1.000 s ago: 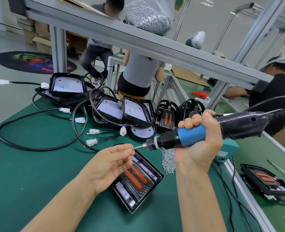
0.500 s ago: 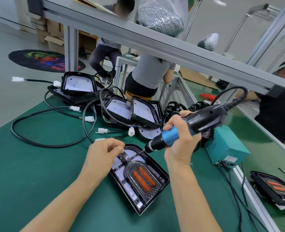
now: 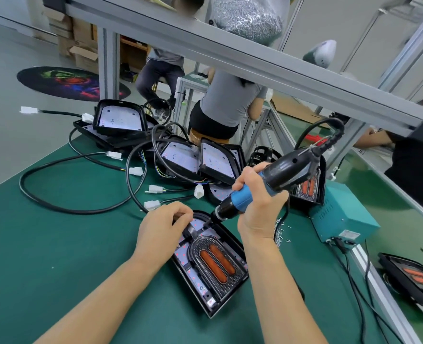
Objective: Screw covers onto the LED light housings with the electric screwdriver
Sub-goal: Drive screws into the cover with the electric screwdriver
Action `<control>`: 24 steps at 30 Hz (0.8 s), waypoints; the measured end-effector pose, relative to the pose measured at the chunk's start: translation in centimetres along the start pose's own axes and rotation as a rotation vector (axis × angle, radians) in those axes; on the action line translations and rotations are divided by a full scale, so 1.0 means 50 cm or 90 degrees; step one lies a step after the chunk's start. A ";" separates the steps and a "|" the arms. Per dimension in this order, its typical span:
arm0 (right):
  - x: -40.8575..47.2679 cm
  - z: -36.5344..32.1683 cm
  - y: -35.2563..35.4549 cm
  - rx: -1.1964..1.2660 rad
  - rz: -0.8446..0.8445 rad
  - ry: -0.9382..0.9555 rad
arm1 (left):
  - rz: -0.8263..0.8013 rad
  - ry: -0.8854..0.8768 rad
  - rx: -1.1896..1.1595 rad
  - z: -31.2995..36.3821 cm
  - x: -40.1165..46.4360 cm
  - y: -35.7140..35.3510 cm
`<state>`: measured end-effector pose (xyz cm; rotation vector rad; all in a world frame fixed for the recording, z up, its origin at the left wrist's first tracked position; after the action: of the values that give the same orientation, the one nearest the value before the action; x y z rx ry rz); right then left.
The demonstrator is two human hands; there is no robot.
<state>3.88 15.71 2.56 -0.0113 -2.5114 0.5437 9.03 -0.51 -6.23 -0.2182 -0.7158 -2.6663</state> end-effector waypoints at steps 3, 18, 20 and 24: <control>-0.003 -0.001 -0.005 -0.005 -0.005 0.007 | -0.004 0.005 -0.004 -0.003 0.002 0.000; -0.049 -0.104 0.111 0.203 0.180 -0.040 | -0.106 0.045 -0.178 0.020 -0.057 -0.003; -0.069 -0.127 0.135 0.212 0.200 -0.041 | -0.169 0.085 -0.262 0.026 -0.086 -0.014; -0.104 -0.158 0.167 0.218 0.233 -0.042 | -0.230 0.134 -0.381 0.042 -0.128 -0.026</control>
<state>11.56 25.72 2.60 -0.3327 -2.4570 1.1321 14.53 3.59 -6.57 0.0487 0.1394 -3.1203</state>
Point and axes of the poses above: each hand's wrist, its own x-axis towards the middle knuckle, its own y-axis out of the back of the hand, z = x × y, the point moved 7 cm from there along x, towards the middle knuckle, and after that the axes turned 1 degree about x, right-handed, at the moved point
